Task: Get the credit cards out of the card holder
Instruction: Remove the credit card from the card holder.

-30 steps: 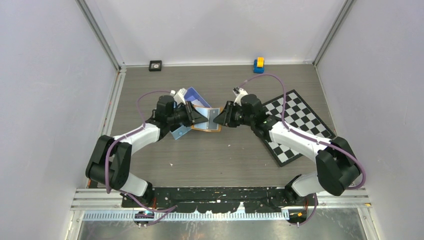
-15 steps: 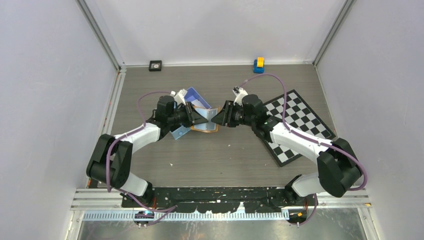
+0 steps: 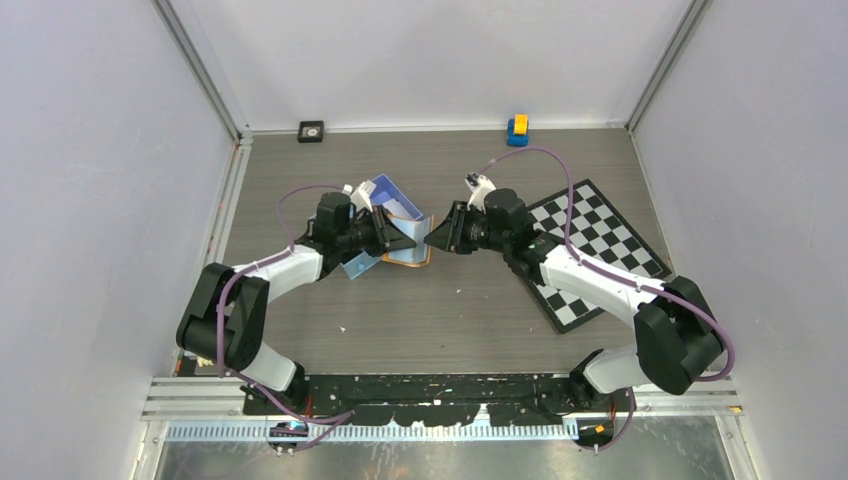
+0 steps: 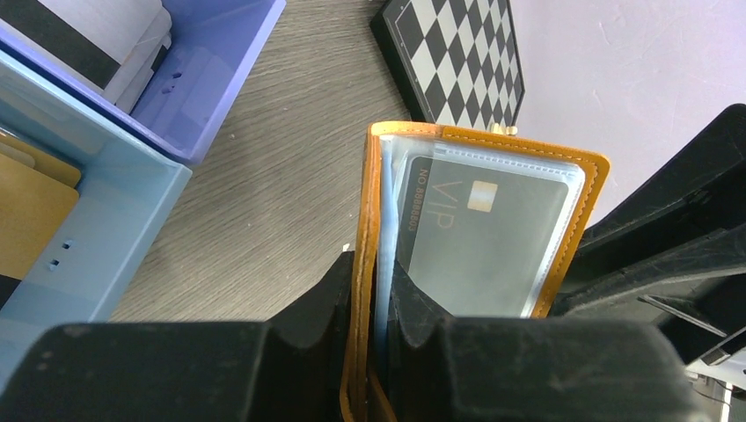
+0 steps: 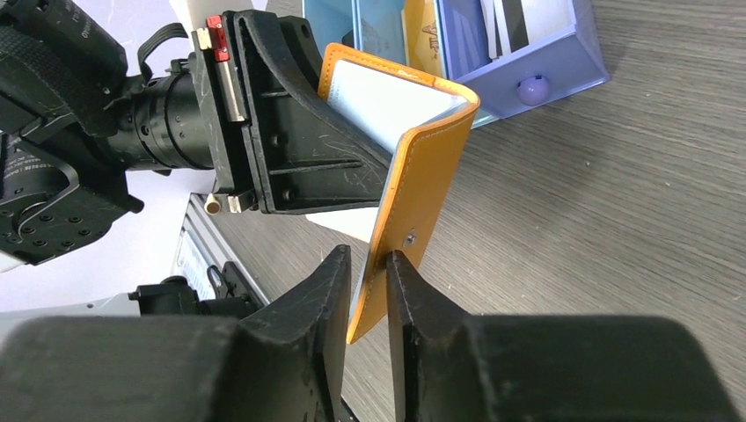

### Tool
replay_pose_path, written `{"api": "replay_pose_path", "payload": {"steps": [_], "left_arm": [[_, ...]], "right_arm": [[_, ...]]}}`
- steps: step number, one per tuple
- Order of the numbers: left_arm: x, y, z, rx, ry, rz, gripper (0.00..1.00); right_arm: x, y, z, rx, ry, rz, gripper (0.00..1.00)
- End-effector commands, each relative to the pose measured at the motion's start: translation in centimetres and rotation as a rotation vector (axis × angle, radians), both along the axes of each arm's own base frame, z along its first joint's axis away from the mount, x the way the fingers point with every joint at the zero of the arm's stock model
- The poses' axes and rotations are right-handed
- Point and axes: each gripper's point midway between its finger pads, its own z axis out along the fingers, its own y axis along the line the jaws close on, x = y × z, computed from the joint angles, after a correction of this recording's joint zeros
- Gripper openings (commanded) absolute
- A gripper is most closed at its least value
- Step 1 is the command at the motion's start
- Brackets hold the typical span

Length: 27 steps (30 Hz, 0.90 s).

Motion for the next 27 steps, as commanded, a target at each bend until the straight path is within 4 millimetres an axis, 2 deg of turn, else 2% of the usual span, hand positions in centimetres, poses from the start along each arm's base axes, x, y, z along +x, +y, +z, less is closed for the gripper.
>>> {"api": "replay_pose_path", "payload": {"steps": [1, 5, 8, 10, 14, 18, 23, 27], "left_arm": [[0.9, -0.9, 3.0, -0.059, -0.081, -0.026, 0.00], [0.8, -0.9, 3.5, -0.071, -0.095, -0.028, 0.00], [0.6, -1.0, 4.1, -0.099, -0.110, -0.035, 0.05], [0.5, -1.2, 4.7, -0.133, -0.126, -0.041, 0.14], [0.3, -1.1, 5.7, -0.177, -0.158, -0.043, 0.41], [-0.1, -1.0, 6.6, -0.212, -0.190, -0.051, 0.55], [-0.5, -1.3, 7.8, -0.260, -0.223, -0.081, 0.58], [-0.6, -1.5, 8.5, -0.296, -0.238, -0.100, 0.54]], "right_arm": [[0.7, -0.1, 1.7, 0.006, -0.050, -0.028, 0.24], [1.0, -0.1, 1.3, -0.008, -0.037, -0.036, 0.14], [1.1, -0.1, 1.4, -0.008, -0.032, -0.049, 0.06], [1.3, -0.2, 1.3, -0.008, -0.023, -0.060, 0.03], [1.5, -0.6, 1.5, 0.030, -0.015, -0.070, 0.00], [1.8, -1.1, 1.7, 0.073, 0.000, -0.078, 0.01], [1.6, -0.8, 2.7, 0.177, 0.015, -0.038, 0.00], [1.3, -0.6, 3.2, 0.211, 0.011, -0.018, 0.00]]}}
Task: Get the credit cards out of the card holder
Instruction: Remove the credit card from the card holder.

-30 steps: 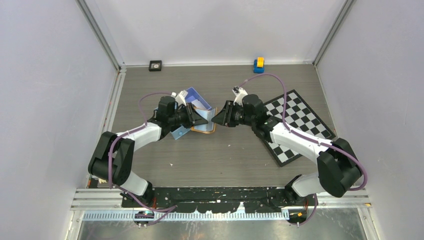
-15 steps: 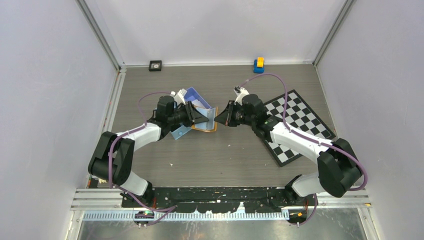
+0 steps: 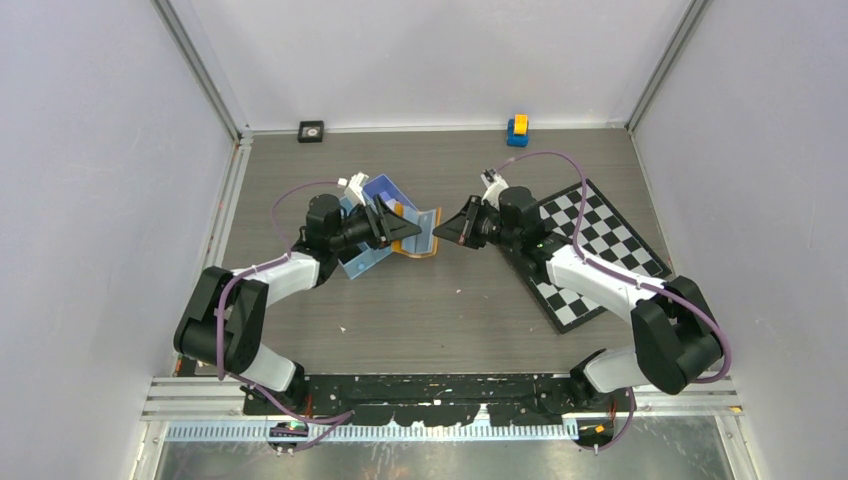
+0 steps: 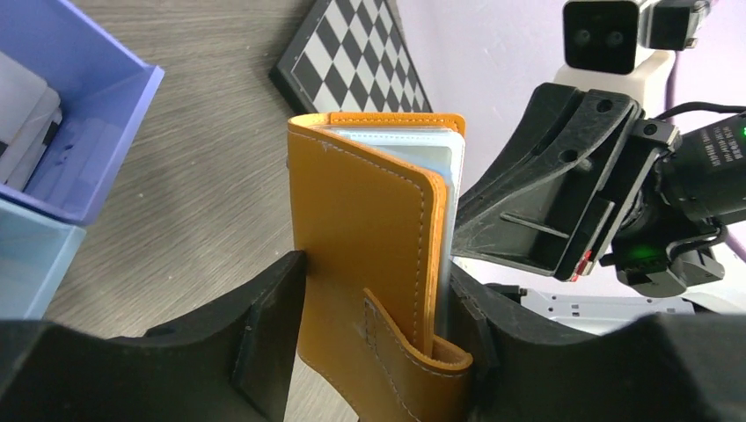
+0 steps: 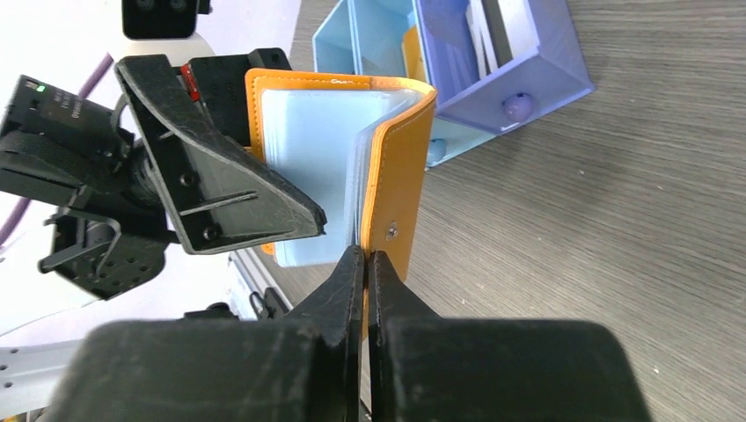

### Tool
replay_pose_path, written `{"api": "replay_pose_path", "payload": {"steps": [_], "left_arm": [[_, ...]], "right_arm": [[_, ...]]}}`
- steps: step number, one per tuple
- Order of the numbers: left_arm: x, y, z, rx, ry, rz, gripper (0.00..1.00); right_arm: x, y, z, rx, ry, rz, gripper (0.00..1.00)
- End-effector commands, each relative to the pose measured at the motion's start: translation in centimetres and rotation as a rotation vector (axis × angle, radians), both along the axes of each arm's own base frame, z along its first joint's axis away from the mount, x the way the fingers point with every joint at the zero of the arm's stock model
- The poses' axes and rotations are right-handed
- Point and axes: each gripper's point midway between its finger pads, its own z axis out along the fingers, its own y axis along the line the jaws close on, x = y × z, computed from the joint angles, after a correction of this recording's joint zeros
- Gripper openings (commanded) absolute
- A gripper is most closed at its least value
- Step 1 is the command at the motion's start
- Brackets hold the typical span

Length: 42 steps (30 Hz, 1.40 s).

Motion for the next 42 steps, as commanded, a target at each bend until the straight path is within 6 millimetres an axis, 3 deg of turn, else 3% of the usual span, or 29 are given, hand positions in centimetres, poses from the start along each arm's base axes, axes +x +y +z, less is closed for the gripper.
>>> {"api": "replay_pose_path", "payload": {"steps": [1, 6, 13, 17, 28, 33, 38, 42], "left_arm": [[-0.9, -0.7, 4.3, -0.105, -0.140, -0.082, 0.51], [-0.8, -0.7, 4.1, -0.101, -0.135, -0.082, 0.19], [-0.6, -0.5, 3.8, -0.075, -0.131, -0.063, 0.02], [-0.5, -0.1, 3.7, -0.054, -0.129, -0.042, 0.00], [-0.1, 0.4, 3.0, -0.029, -0.104, -0.011, 0.00], [0.0, 0.5, 3.0, -0.039, -0.098, -0.008, 0.00], [0.0, 0.4, 3.2, -0.052, -0.098, -0.013, 0.00], [0.0, 0.4, 3.1, -0.055, -0.094, -0.017, 0.00]], "right_arm": [[-0.4, 1.1, 3.2, 0.117, -0.064, 0.055, 0.00], [-0.2, 0.9, 3.0, 0.104, -0.065, 0.043, 0.12], [0.3, 0.4, 1.9, 0.049, -0.043, 0.009, 0.26], [0.3, 0.3, 1.9, 0.043, -0.049, 0.005, 0.39], [-0.2, 0.3, 2.8, 0.079, -0.079, 0.021, 0.55], [-0.7, 0.7, 3.5, 0.115, -0.091, 0.052, 0.57], [-0.6, 0.8, 3.4, 0.112, -0.086, 0.052, 0.49], [-0.6, 0.8, 3.3, 0.110, -0.086, 0.052, 0.48]]}}
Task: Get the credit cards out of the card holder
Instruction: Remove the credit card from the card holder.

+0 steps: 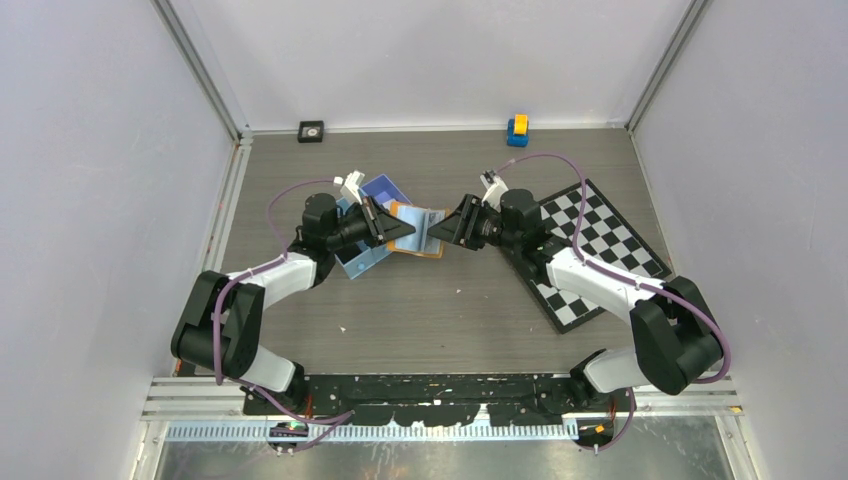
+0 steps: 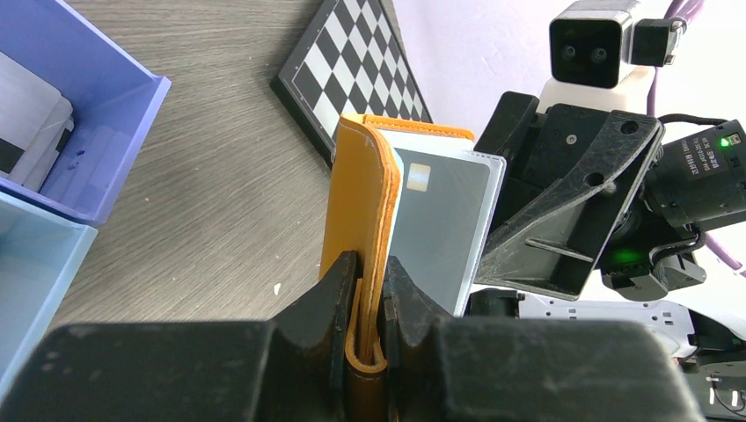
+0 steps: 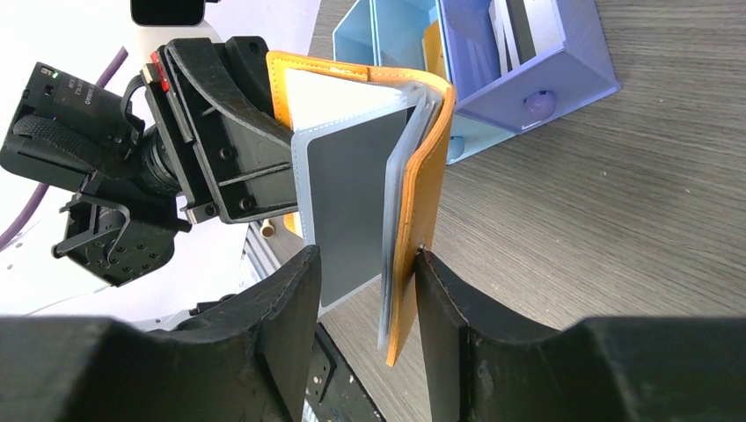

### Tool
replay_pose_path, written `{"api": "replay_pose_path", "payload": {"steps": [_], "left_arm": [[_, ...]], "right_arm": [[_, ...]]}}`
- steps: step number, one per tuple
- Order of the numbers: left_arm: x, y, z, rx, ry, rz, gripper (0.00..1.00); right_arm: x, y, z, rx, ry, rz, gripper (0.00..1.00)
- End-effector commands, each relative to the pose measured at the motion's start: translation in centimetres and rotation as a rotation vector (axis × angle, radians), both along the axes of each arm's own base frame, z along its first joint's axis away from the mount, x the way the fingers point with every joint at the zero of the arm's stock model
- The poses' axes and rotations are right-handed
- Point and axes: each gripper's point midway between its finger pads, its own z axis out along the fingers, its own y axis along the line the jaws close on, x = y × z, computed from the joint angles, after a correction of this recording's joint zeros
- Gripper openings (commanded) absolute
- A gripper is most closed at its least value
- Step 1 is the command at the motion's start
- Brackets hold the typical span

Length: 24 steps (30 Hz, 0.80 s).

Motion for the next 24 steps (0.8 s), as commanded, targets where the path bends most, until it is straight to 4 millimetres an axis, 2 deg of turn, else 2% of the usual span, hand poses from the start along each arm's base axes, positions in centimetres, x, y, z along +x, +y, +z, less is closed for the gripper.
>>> {"api": "replay_pose_path", "payload": {"steps": [1, 7, 16, 24], "left_arm": [[-0.3, -0.3, 2.2, -0.046, -0.073, -0.034, 0.00], [-0.3, -0.4, 2.3, -0.056, -0.074, -0.043, 0.00], [-0.4, -0.6, 2.4, -0.059, -0.075, -0.054, 0.00], [-0.6, -1.5, 2.0, -0.054, -0.068, -0.093, 0.00]], "right_arm": [[-0.2, 0.4, 2.8, 0.057, -0.079, 0.022, 0.48], [0.1, 0.2, 2.3, 0.032, -0.065, 0.007, 0.49], [0.5, 0.4, 1.5, 0.009, -0.036, 0.007, 0.45], [0.2, 1.0, 1.6, 0.013, -0.036, 0.038, 0.29]]}}
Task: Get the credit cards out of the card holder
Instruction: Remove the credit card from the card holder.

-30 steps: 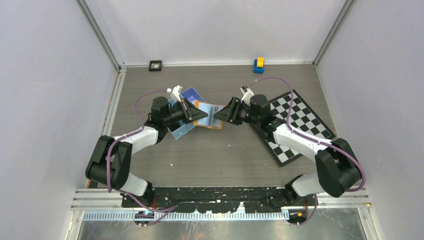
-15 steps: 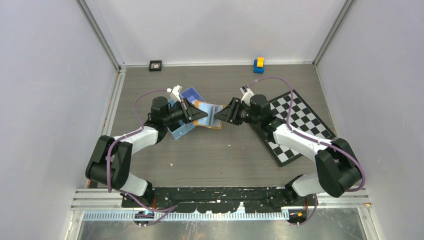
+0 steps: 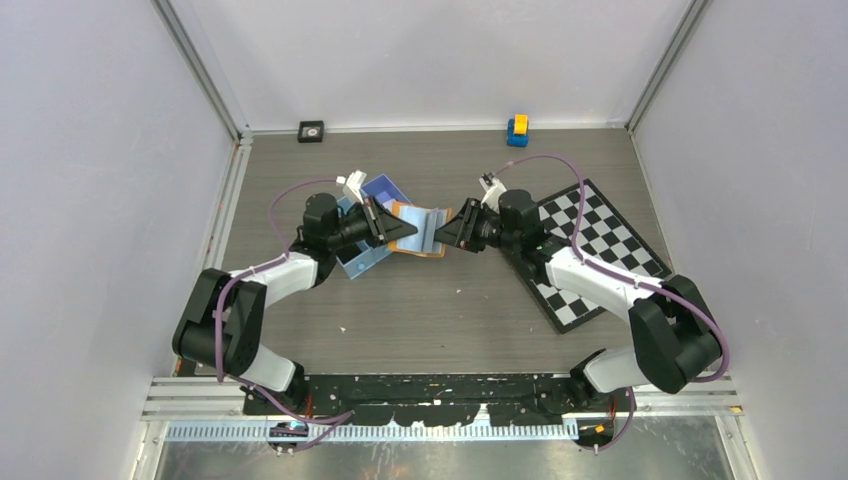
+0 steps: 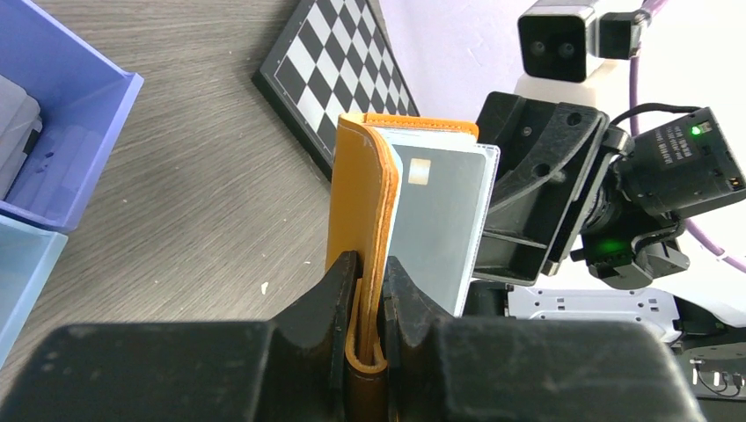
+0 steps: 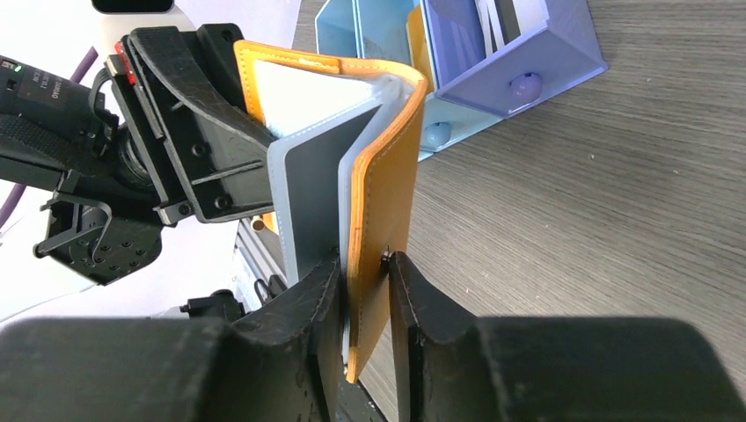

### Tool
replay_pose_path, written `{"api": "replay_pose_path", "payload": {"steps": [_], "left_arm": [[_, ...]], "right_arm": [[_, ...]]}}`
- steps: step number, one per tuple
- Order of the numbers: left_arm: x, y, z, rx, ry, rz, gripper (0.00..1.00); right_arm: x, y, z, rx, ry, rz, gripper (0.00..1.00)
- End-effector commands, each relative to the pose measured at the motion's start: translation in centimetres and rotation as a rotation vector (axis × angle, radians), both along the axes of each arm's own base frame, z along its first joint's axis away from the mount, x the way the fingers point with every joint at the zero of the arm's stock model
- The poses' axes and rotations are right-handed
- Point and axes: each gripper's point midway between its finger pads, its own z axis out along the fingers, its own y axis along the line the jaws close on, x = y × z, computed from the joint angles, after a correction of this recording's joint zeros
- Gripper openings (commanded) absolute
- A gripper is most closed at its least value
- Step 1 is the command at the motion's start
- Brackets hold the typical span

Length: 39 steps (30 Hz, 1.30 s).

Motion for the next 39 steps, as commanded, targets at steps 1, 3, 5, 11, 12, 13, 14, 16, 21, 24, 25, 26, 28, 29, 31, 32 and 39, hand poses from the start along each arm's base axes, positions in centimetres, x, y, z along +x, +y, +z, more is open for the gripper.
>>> {"api": "replay_pose_path", "payload": {"steps": [1, 3, 5, 11, 12, 13, 14, 16, 21, 24, 25, 26, 28, 29, 31, 32, 39], "left_arm": [[-0.4, -1.4, 1.4, -0.028, -0.061, -0.072, 0.00], [-0.5, -1.8, 1.4, -0.022, -0.065, -0.085, 0.00], [-0.6, -2.1, 1.2, -0.013, -0.062, -0.093, 0.00], [-0.9, -2.5, 1.2, 0.005, -0.071, -0.110, 0.00], [-1.0, -2.7, 1.1, 0.012, -0.068, -0.117, 0.00], [-1.1, -3.0, 1.1, 0.017, -0.074, -0.126, 0.00], [-1.2, -3.2, 1.0, 0.026, -0.073, -0.132, 0.00], [-1.4, -3.4, 0.9, 0.039, -0.073, -0.137, 0.00], [-1.3, -2.9, 1.0, 0.086, -0.095, -0.101, 0.15], [-1.4, -2.8, 0.8, 0.125, -0.108, -0.091, 0.33], [-1.5, -2.9, 0.7, 0.135, -0.110, -0.093, 0.38], [-1.5, -2.9, 0.7, 0.147, -0.112, -0.090, 0.42], [-1.5, -3.1, 0.1, 0.182, -0.104, -0.086, 0.47], [-1.6, -3.1, -0.3, 0.205, -0.094, -0.085, 0.50], [-1.7, -3.3, -0.5, 0.232, -0.096, -0.089, 0.54], [-1.8, -3.5, -0.6, 0.242, -0.097, -0.093, 0.56], [-1.7, -3.2, -1.7, 0.373, -0.102, -0.059, 0.65]], "right_arm": [[0.3, 1.5, 2.6, 0.039, -0.067, 0.049, 0.28], [0.2, 1.8, 2.3, 0.022, -0.063, 0.059, 0.27], [0.1, 2.0, 2.2, 0.002, -0.068, 0.061, 0.27], [0.2, 1.9, 1.8, -0.035, -0.068, 0.047, 0.26], [0.2, 1.9, 1.7, -0.037, -0.067, 0.047, 0.26], [0.2, 2.0, 1.6, -0.039, -0.064, 0.048, 0.26], [0.2, 2.1, 1.5, -0.042, -0.061, 0.050, 0.26], [0.2, 2.1, 1.4, -0.050, -0.059, 0.049, 0.26], [0.8, 1.4, 0.4, -0.107, -0.043, 0.000, 0.16], [1.0, 1.2, 0.2, -0.124, -0.039, -0.012, 0.09], [1.0, 1.2, 0.2, -0.124, -0.039, -0.011, 0.07], [1.0, 1.3, 0.1, -0.124, -0.036, -0.010, 0.05], [1.0, 1.4, 0.0, -0.125, -0.032, -0.006, 0.02], [1.0, 1.4, 0.0, -0.125, -0.032, -0.004, 0.01], [1.0, 1.5, 0.0, -0.128, -0.034, -0.003, 0.01], [1.0, 1.5, 0.0, -0.130, -0.034, -0.002, 0.01], [0.6, 1.9, 0.0, -0.177, -0.053, -0.005, 0.00]]}}
